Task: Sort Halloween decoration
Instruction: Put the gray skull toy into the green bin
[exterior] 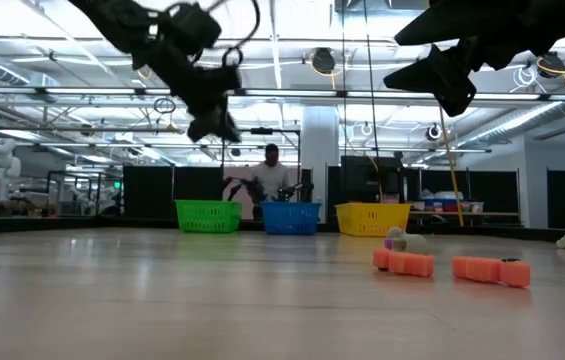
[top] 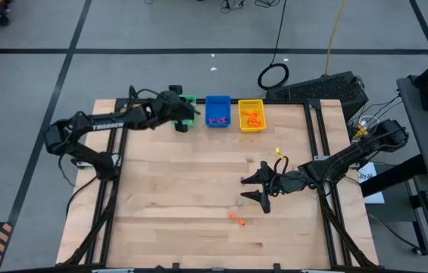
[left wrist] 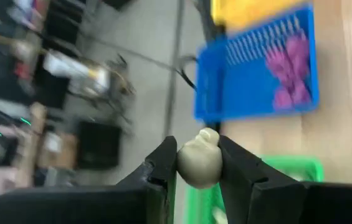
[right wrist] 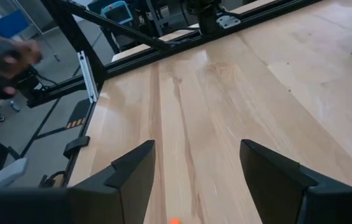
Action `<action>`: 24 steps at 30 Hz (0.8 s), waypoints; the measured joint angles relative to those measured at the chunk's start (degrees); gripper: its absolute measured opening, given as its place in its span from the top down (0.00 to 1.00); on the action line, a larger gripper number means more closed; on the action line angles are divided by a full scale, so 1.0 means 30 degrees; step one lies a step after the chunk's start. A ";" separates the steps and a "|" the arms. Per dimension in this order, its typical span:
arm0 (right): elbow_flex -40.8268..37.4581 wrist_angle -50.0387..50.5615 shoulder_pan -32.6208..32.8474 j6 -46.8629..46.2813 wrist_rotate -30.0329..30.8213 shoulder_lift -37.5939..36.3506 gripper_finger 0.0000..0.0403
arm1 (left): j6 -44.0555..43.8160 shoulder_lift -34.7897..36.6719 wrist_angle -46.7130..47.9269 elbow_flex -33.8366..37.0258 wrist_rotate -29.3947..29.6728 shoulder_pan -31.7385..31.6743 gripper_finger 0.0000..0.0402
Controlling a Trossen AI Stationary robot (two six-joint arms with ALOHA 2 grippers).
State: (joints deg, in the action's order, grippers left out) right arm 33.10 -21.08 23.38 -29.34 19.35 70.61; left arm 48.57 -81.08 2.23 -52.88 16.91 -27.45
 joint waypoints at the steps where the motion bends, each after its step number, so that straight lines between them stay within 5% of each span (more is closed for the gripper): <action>1: 0.0000 0.0000 0.0000 0.0007 0.0000 0.0000 0.45 | -0.0446 -0.0130 0.0476 0.0013 -0.0359 -0.0439 0.80; 8: 0.0000 -0.0175 0.0000 -0.0020 0.0024 0.0000 0.45 | -0.1586 -0.1960 0.2034 0.0022 -0.1438 -0.2073 0.80; 24: 0.0000 -0.0161 0.0000 0.0000 0.0029 0.0000 0.45 | -0.1608 -0.4632 0.1848 0.0022 0.0676 -0.2342 0.75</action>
State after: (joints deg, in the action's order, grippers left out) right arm 33.10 -21.56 23.38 -29.34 19.44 70.61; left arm 43.74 -94.98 7.78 -52.82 18.94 -34.48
